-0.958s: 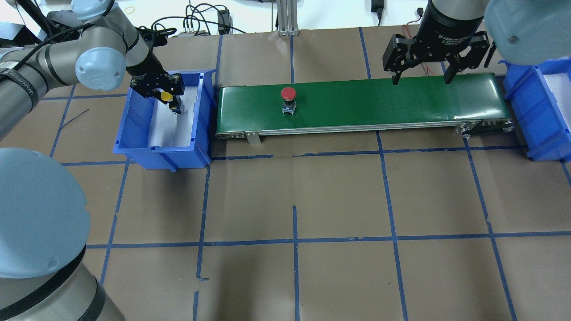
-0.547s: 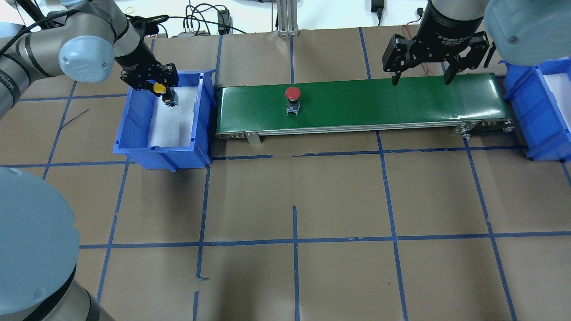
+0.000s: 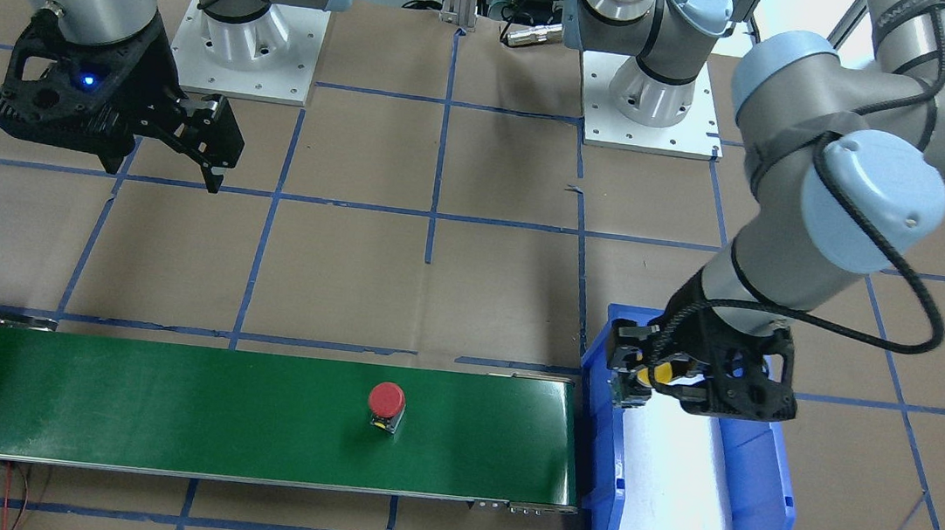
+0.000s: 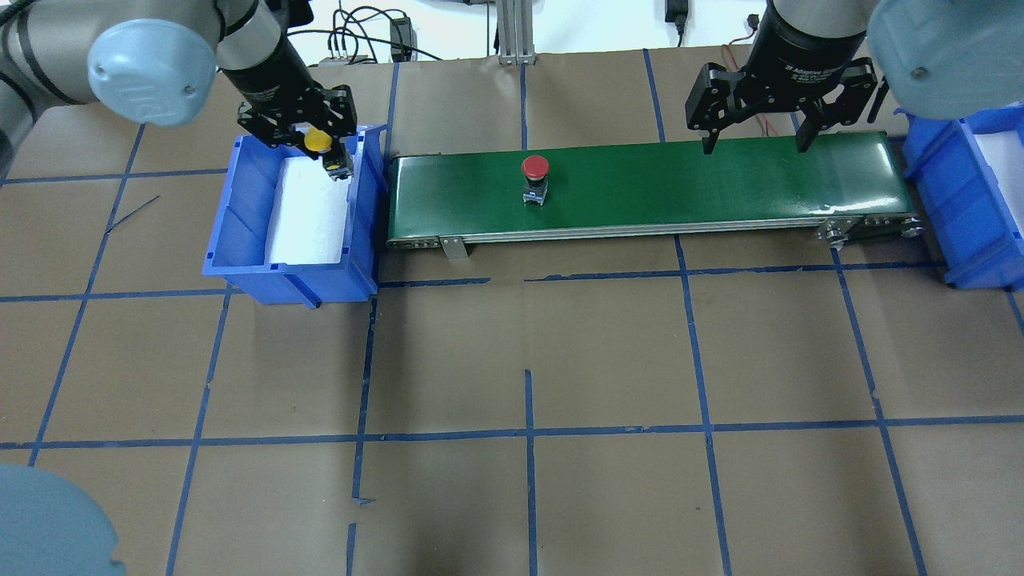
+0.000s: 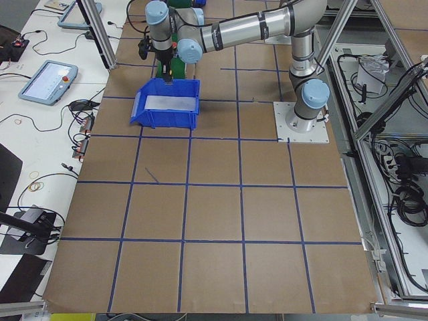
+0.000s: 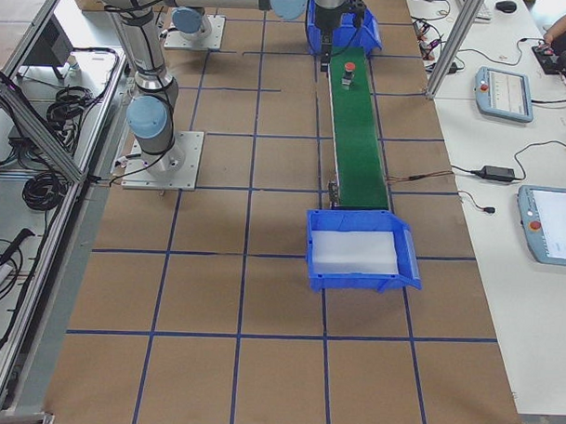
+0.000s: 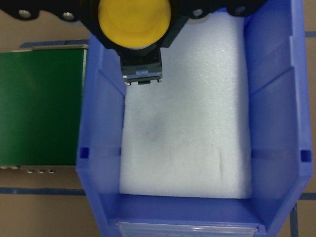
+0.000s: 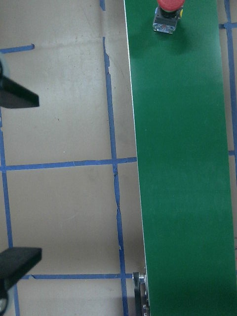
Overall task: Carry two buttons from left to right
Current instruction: 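Lift the yellow button and carry it over the conveyor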
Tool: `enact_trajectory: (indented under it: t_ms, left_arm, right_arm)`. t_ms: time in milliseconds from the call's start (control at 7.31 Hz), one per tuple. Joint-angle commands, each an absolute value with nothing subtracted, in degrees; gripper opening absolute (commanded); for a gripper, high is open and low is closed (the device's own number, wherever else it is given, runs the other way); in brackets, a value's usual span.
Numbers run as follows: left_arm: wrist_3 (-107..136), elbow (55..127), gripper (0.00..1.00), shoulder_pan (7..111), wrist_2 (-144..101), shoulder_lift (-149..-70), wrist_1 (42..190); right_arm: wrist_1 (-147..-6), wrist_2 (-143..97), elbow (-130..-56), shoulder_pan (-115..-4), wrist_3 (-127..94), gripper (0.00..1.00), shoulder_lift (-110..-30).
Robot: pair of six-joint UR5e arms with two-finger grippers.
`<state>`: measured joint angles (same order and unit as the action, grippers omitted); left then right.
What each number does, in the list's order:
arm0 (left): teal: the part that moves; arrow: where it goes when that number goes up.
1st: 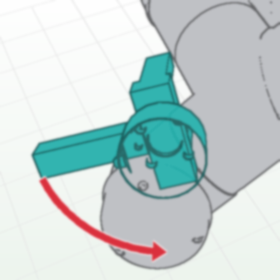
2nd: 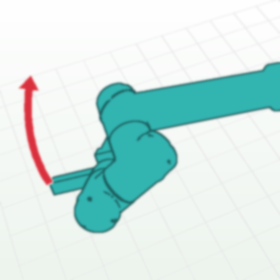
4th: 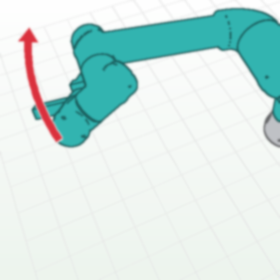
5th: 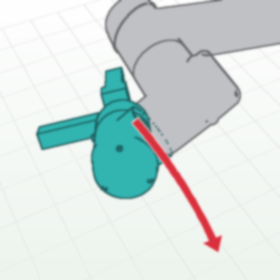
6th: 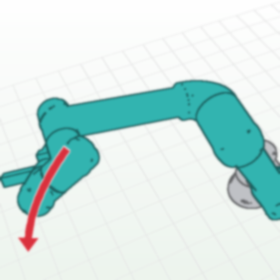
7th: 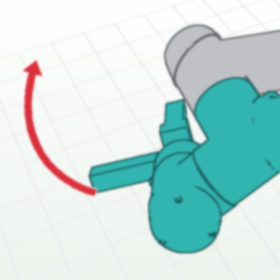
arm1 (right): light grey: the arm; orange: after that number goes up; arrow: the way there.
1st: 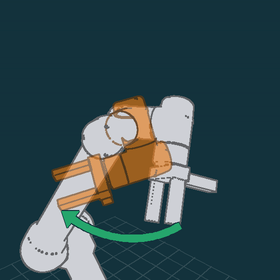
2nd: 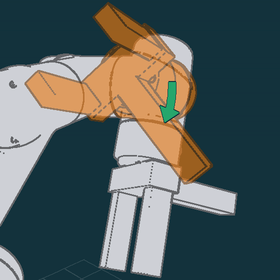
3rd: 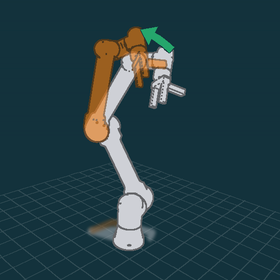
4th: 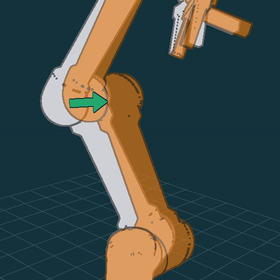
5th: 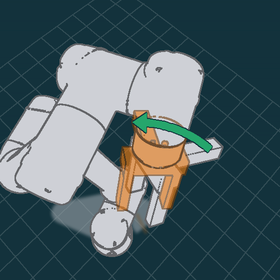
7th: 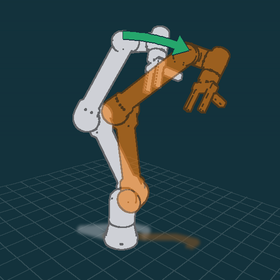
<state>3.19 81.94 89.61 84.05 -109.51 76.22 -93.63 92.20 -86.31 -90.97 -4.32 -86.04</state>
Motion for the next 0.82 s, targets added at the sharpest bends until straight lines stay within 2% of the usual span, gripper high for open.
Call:
enact_trajectory:
  t_ms: [0, 274, 684]
  left_arm:
    - [10.96, 81.65, 0.33, 94.47, 80.62, -113.00, 69.91]
    - [10.28, 81.56, 0.33, 96.50, 80.86, -118.28, 64.89]
    - [9.14, 81.65, 0.33, 96.50, 81.65, -119.61, 64.51]
  right_arm:
    - [-93.60, 92.20, -86.40, -90.97, -4.39, 1.00, -86.04]
    - [-93.60, 92.20, -86.40, -90.97, -4.31, 1.00, -85.96]
    - [-93.60, 92.20, -86.40, -90.97, -4.39, 1.00, -86.04]
